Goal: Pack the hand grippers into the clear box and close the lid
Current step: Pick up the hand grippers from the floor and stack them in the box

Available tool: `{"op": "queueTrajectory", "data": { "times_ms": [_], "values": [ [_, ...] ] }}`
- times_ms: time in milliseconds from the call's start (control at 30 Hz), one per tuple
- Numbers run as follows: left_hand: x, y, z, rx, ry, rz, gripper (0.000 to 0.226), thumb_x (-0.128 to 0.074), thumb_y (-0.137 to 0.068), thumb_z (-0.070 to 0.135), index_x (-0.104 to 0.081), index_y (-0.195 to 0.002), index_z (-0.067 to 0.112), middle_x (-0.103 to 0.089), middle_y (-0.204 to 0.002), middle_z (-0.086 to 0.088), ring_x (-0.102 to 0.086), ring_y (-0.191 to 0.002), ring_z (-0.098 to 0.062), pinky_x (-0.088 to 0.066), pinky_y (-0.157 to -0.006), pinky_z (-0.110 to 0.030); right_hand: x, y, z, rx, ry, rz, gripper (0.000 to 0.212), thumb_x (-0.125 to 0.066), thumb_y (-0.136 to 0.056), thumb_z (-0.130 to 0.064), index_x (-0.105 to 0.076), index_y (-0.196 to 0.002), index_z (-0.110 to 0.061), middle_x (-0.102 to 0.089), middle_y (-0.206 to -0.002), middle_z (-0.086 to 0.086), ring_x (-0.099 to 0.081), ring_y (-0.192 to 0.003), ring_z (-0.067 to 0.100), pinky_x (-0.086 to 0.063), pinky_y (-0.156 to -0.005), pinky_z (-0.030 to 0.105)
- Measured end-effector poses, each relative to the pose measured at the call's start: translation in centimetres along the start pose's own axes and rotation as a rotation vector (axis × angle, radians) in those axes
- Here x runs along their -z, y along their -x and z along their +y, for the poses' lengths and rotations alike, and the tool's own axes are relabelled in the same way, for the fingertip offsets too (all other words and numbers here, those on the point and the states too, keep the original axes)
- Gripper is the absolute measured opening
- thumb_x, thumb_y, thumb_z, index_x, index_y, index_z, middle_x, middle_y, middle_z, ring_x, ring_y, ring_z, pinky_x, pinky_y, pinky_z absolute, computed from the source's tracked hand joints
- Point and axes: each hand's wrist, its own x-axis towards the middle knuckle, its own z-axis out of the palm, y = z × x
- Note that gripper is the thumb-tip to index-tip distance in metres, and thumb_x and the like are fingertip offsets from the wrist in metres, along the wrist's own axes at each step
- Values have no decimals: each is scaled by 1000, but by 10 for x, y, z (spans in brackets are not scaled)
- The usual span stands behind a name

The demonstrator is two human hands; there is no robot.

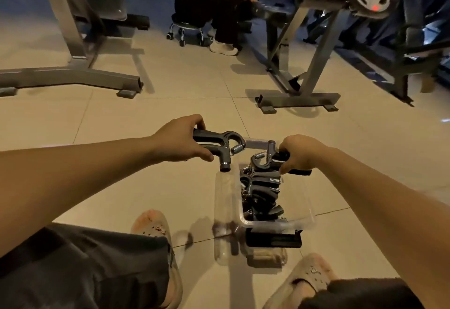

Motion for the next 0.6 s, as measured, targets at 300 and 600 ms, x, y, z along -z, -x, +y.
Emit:
{"op": "queueTrajectory", "data": {
  "times_ms": [300, 600],
  "values": [
    [-35, -73, -1, 35, -132, -77, 54, -92, -64, 39, -55, -100, 26, -65, -93, 3, -60, -66, -16, -49, -59, -31, -64, -92, 32, 48, -29, -45, 47, -79, -79, -50, -69, -107, -14, -65, -99, 3, -61, -90, 24, -49, -72, 32],
    [-35, -136, -12, 78, -268, -133, 53, -91, -64, 41, -53, -98, 28, -65, -87, 7, -60, -63, -14, -43, -55, -28, -120, -158, 42, 119, -55, -118, 54, -77, -80, -52, -64, -117, -15, -61, -116, 4, -61, -104, 26, -50, -78, 33]
  ]
}}
